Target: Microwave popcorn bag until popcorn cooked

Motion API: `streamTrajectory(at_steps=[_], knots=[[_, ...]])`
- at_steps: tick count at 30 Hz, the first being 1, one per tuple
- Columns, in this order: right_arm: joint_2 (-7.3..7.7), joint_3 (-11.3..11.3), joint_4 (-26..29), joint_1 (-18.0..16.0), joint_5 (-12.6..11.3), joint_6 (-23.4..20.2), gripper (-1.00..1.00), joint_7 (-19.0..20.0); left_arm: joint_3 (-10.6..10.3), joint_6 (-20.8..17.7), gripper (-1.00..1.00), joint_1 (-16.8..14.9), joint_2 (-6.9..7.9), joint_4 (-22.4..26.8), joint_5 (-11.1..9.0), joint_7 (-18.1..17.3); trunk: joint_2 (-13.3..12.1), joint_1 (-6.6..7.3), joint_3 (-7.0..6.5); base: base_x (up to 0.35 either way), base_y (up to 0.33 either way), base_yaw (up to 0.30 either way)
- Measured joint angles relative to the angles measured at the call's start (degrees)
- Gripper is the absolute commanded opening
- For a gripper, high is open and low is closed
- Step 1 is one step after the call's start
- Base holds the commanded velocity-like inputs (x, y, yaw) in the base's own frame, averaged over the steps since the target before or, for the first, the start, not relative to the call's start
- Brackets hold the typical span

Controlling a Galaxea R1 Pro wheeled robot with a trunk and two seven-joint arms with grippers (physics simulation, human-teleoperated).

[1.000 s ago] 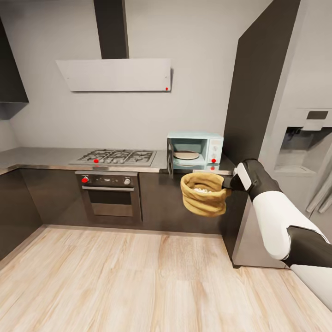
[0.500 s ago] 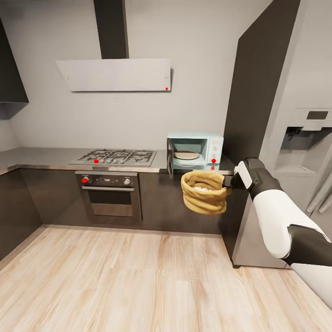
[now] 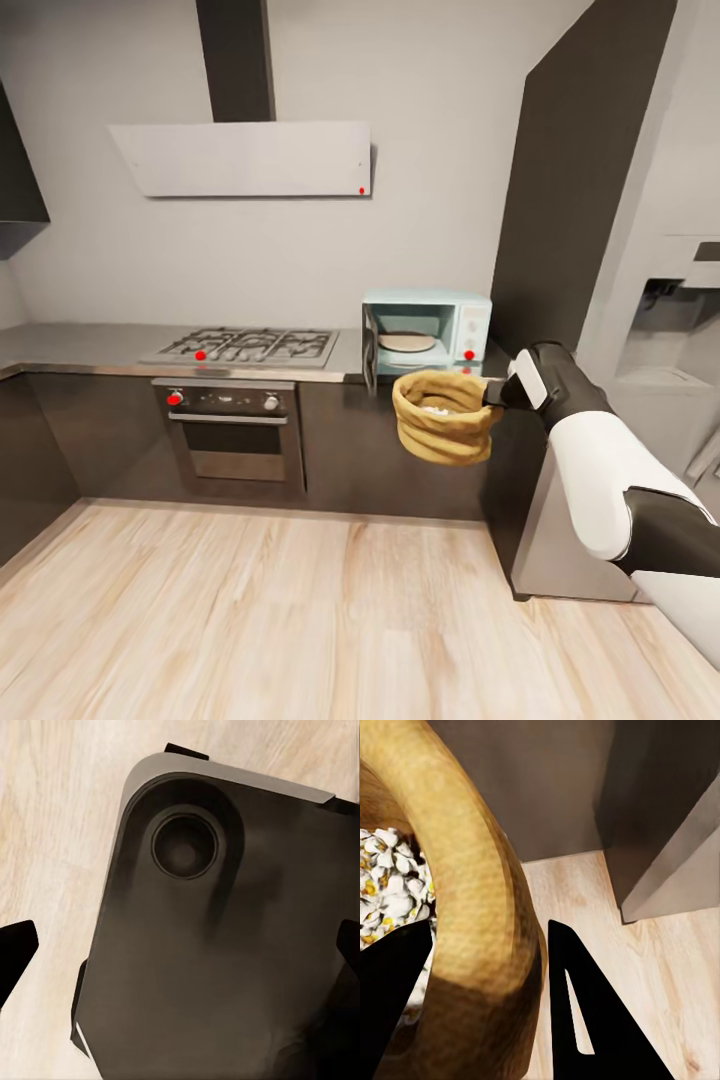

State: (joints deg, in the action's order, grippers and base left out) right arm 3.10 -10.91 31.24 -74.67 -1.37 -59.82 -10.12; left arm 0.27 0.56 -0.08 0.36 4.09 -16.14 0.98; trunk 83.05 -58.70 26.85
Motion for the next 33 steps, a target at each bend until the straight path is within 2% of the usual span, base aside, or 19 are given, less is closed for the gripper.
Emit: streamTrajectory(at_steps=[9, 16, 23, 33], knots=[[-0.09, -0.1, 5.2, 0.0, 0.1, 0.0, -1.00, 0.0, 0.1, 0.0, 1.00, 0.0, 0.00, 0.0, 0.1, 0.0, 0.0, 0.00, 0.00, 0.322, 0.000, 0.000], [-0.34, 0.0, 5.3, 0.0, -0.2, 0.0, -1.00, -0.4, 0.1, 0.1, 1.00, 0.0, 0.00, 0.1, 0.1, 0.0, 0.0, 0.00, 0.00, 0.318, 0.000, 0.000], [-0.61, -0.1, 4.7, -2.7, -0.3, 0.0, -1.00, -0.4, 0.2, 0.1, 1.00, 0.0, 0.00, 0.2, 0.1, 0.1, 0.0, -0.01, 0.00, 0.272, 0.000, 0.000], [-0.87, 0.0, 4.6, -2.9, 0.0, 0.0, -1.00, -0.4, 0.1, 0.0, 1.00, 0.0, 0.00, 0.2, 0.1, 0.1, 0.0, 0.00, 0.00, 0.255, 0.000, 0.000]])
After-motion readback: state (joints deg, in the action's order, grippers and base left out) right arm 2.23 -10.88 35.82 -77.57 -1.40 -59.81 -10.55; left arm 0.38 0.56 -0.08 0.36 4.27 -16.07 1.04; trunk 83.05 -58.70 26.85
